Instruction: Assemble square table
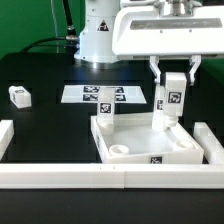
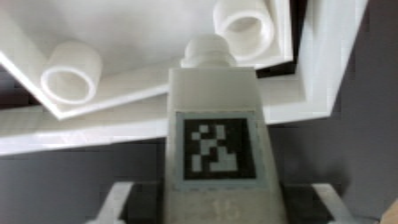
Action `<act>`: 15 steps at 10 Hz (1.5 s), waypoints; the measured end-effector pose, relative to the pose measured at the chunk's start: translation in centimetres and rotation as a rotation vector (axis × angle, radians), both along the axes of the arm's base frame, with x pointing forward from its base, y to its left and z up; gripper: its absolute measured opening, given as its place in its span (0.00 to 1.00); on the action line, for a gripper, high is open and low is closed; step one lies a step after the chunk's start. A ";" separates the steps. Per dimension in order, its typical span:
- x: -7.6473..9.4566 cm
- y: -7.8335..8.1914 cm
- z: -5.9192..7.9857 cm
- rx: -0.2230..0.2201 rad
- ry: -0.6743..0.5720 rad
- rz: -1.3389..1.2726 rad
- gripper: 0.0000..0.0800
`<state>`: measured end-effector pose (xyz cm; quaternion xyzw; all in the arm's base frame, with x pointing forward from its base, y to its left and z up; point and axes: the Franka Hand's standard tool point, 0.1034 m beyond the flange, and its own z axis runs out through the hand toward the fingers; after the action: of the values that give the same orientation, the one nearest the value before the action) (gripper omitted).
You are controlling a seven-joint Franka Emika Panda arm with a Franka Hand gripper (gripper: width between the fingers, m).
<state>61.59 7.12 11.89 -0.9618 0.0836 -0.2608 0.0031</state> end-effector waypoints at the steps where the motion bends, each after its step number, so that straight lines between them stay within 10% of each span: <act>1: 0.1 0.2 -0.4 -0.002 0.004 0.000 0.36; 15: 1.8 1.5 -1.9 -0.010 0.000 0.013 0.36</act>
Offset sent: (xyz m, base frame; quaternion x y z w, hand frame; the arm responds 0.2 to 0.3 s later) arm 0.0226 0.0070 0.0018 -0.0027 0.0090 0.0159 0.9998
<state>63.36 8.64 9.97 -0.9623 0.0760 -0.2612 -0.0002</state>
